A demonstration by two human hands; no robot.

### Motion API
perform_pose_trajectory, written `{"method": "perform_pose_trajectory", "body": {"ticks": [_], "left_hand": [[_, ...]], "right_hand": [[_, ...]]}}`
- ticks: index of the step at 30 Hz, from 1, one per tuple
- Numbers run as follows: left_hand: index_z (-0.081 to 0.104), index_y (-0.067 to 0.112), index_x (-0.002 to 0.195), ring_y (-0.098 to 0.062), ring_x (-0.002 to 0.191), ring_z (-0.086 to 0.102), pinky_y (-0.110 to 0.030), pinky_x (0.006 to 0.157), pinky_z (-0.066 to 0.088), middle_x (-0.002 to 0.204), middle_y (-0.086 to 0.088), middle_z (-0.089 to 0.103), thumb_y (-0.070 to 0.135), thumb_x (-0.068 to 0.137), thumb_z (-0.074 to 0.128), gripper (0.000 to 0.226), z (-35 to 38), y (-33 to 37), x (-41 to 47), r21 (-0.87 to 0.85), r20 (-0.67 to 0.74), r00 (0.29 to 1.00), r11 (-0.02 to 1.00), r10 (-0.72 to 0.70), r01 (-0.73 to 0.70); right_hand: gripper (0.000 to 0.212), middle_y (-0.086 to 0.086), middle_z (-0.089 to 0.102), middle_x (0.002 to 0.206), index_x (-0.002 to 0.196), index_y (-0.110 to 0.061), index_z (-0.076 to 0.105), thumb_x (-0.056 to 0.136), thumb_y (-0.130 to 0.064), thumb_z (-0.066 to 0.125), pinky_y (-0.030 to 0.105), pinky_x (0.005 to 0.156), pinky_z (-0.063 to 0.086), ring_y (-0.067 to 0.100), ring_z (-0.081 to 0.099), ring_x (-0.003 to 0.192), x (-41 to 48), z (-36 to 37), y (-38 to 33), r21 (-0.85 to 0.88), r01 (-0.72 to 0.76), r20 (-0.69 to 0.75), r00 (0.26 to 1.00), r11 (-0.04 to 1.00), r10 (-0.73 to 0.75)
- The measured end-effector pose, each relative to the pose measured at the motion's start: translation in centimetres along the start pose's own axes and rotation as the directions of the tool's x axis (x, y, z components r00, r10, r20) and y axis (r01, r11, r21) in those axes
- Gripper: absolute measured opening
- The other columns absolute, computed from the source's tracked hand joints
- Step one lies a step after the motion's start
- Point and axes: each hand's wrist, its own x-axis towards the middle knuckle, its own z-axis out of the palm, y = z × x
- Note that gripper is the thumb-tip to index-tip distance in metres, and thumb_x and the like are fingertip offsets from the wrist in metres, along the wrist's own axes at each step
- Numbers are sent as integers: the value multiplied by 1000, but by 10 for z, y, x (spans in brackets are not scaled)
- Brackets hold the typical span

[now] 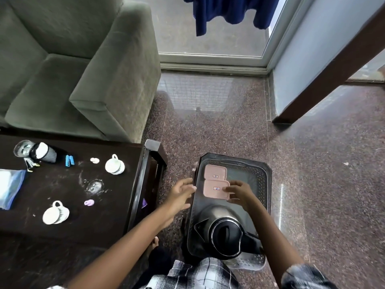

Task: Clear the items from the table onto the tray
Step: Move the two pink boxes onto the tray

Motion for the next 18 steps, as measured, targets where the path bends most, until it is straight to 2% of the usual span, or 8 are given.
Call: {"method": "perform_pose_trajectory", "body": {"ticks": [5, 8, 11, 14, 16, 18], "left_hand": [[53, 19, 124, -13, 114, 48, -33, 94, 44, 127, -2, 51, 22, 95, 49, 29, -7, -11, -4, 22, -23, 999, 999, -23, 24], [55, 19, 120, -12, 109, 49, -32, 92, 44, 123, -1, 52, 20, 95, 49, 26, -11, -15, -5, 18, -40, 999, 999, -26, 27], [56, 19, 117, -13, 111, 50, -34, 93, 45, 122, -2, 53, 19, 95, 49, 23, -15, -17, -4, 12, -66, 997, 1000, -26, 27], [57, 20, 115, -15, 117, 50, -35, 95, 45, 125, -2, 54, 20, 94, 50, 22, -17, -19, -3, 16, -77, 996, 999, -35, 36], [58, 21, 114, -15, 114, 52, -34, 93, 46, 125, -3, 55, 21, 94, 51, 21, -18, -22, -3, 26, -75, 996, 999, -39, 41], [58, 20, 116, -15, 111, 53, -33, 93, 47, 124, -3, 57, 21, 94, 50, 23, -19, -23, -4, 28, -74, 996, 999, -43, 45]], "right_hand": [[27, 9, 54, 71, 76, -11, 51, 82, 15, 53, 30, 51, 42, 21, 51, 59, 36, 17, 18, -30, -77, -61, 995, 997, 75], [32, 12, 55, 77, 71, -14, 50, 82, 16, 49, 31, 53, 43, 24, 52, 62, 55, 26, 24, -15, -68, -117, 991, 998, 66], [30, 17, 59, 90, 76, -15, 61, 79, 11, 47, 47, 65, 53, 35, 60, 81, 75, 29, 35, -73, -46, -194, 981, 996, 31], [33, 17, 61, 90, 64, -21, 55, 79, 7, 48, 55, 80, 54, 39, 62, 88, 91, 29, 46, -119, -26, -254, 967, 993, -5], [26, 18, 62, 93, 69, -18, 57, 80, 4, 48, 53, 80, 55, 40, 62, 94, 84, 31, 41, -134, -18, -294, 956, 991, -23], [19, 15, 60, 95, 87, -16, 58, 84, -1, 47, 47, 74, 55, 37, 61, 95, 84, 32, 38, -152, -1, -302, 952, 988, -45]]}}
